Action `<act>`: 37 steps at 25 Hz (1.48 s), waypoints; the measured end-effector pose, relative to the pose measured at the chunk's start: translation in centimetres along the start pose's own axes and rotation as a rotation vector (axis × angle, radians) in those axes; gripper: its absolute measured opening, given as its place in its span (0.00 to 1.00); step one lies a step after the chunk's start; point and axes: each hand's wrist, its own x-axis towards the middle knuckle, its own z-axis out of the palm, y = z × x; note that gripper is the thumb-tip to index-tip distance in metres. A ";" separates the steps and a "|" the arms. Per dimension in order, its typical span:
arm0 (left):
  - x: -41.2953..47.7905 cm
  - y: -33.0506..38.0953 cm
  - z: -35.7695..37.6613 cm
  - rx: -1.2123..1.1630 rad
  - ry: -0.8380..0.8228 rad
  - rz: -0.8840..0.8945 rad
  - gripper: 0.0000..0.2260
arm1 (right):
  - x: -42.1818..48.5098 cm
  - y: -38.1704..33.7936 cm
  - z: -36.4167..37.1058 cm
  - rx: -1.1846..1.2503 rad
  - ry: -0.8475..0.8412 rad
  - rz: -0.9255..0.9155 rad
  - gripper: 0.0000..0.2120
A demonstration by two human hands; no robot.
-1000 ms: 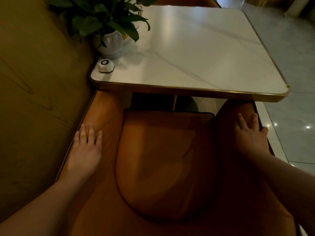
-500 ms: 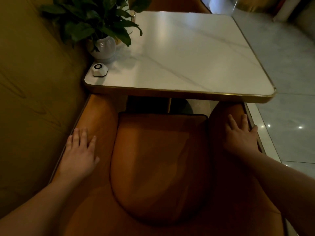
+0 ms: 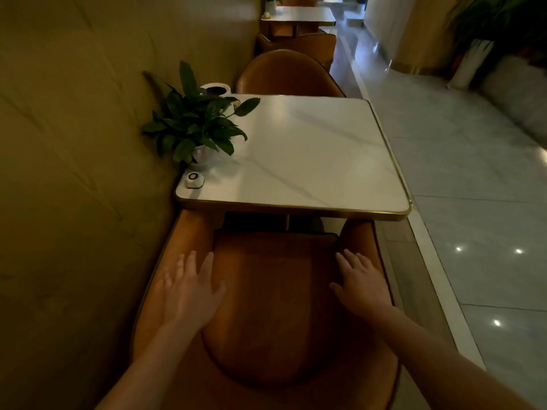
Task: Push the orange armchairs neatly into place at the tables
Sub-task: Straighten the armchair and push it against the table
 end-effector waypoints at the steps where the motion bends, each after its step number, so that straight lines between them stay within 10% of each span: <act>1: -0.8 0.5 -0.9 -0.010 0.013 0.011 0.33 | -0.8 -0.5 -0.9 0.021 -0.007 -0.011 0.36; 22: -5.0 5.8 -10.9 -0.020 0.050 0.142 0.33 | -8.3 -2.4 -10.9 0.198 0.193 0.052 0.33; 37: -3.5 39.3 -11.2 -0.087 0.119 0.184 0.32 | -7.2 24.9 -18.6 0.179 0.248 -0.044 0.28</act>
